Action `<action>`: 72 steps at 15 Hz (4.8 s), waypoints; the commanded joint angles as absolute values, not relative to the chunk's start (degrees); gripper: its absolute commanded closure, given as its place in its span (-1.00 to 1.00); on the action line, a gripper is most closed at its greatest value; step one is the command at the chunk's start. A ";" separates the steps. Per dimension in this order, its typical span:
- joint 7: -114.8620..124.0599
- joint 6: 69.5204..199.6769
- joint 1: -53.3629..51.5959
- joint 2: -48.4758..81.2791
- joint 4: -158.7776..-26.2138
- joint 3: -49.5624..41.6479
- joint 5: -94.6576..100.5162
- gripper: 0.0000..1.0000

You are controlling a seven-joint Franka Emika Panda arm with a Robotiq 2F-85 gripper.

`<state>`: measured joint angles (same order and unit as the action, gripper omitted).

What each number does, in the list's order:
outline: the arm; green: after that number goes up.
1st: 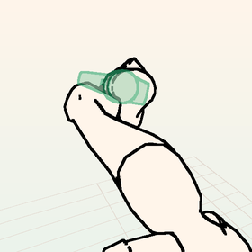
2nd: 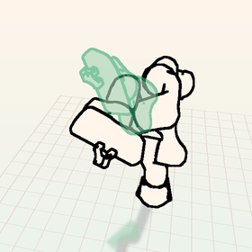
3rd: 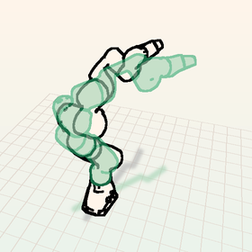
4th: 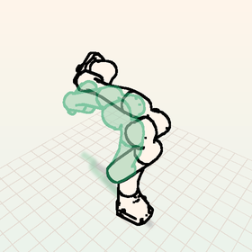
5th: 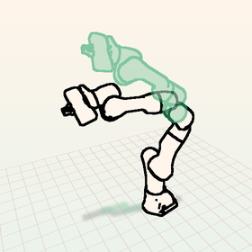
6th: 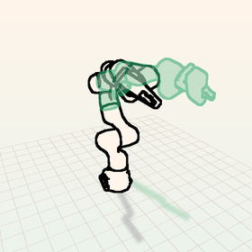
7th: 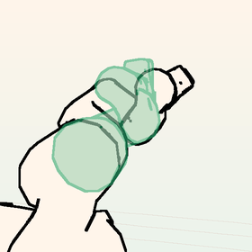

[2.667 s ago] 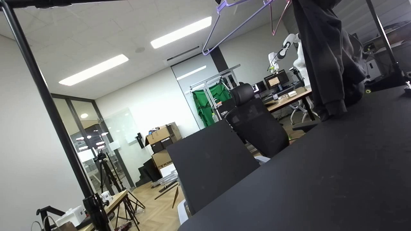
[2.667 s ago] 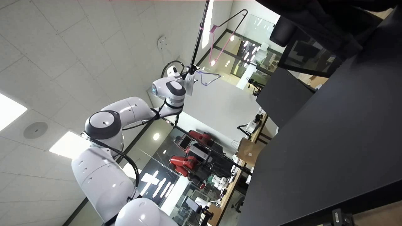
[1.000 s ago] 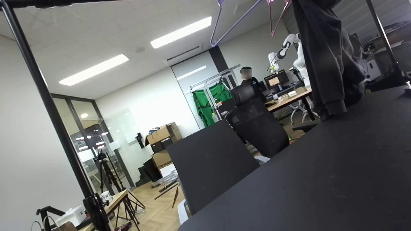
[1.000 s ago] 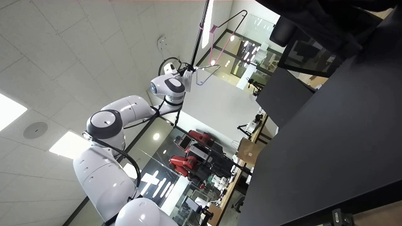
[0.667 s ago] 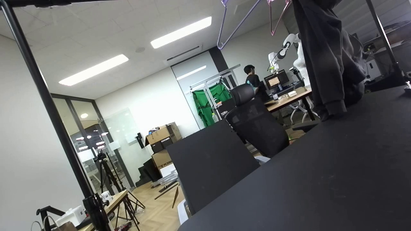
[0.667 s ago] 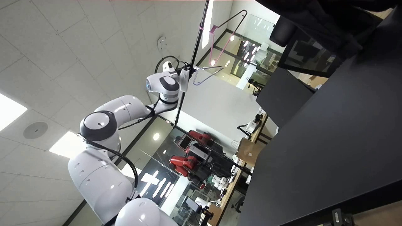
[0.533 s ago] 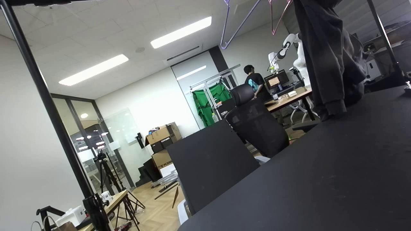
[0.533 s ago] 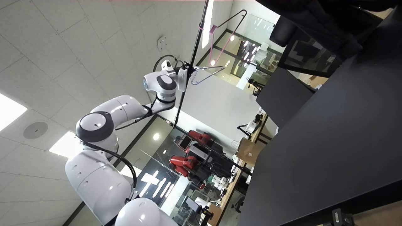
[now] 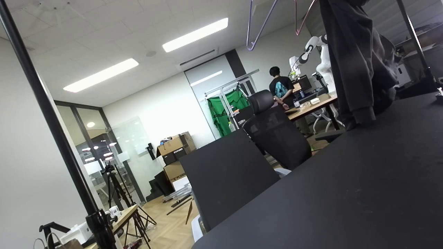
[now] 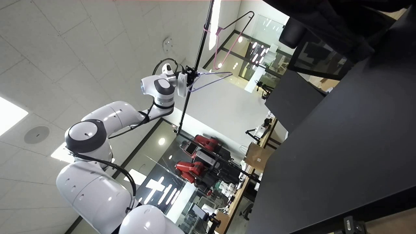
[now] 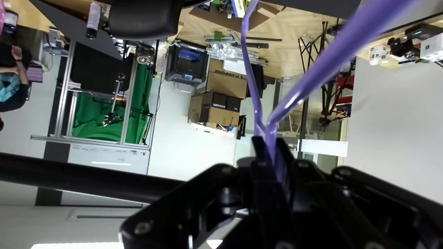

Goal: Unhang the blue coat hanger and put it on the table

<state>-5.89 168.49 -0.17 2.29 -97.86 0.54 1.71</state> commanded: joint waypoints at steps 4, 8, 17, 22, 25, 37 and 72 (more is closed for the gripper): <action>-3.53 170.77 -0.15 -4.18 -105.12 0.77 4.62 0.96; -0.57 175.12 0.66 -3.39 -106.10 0.65 8.78 0.96; 4.18 192.82 3.41 2.82 -102.69 -3.03 12.69 0.96; 0.92 189.69 2.57 0.33 -105.45 -2.40 7.33 0.96; -1.34 178.69 0.98 -2.92 -107.74 -0.81 7.75 0.96; 1.29 162.81 0.41 -2.56 -115.90 1.06 18.34 0.83; 35.99 178.54 -1.50 8.67 -120.27 -6.89 62.70 0.96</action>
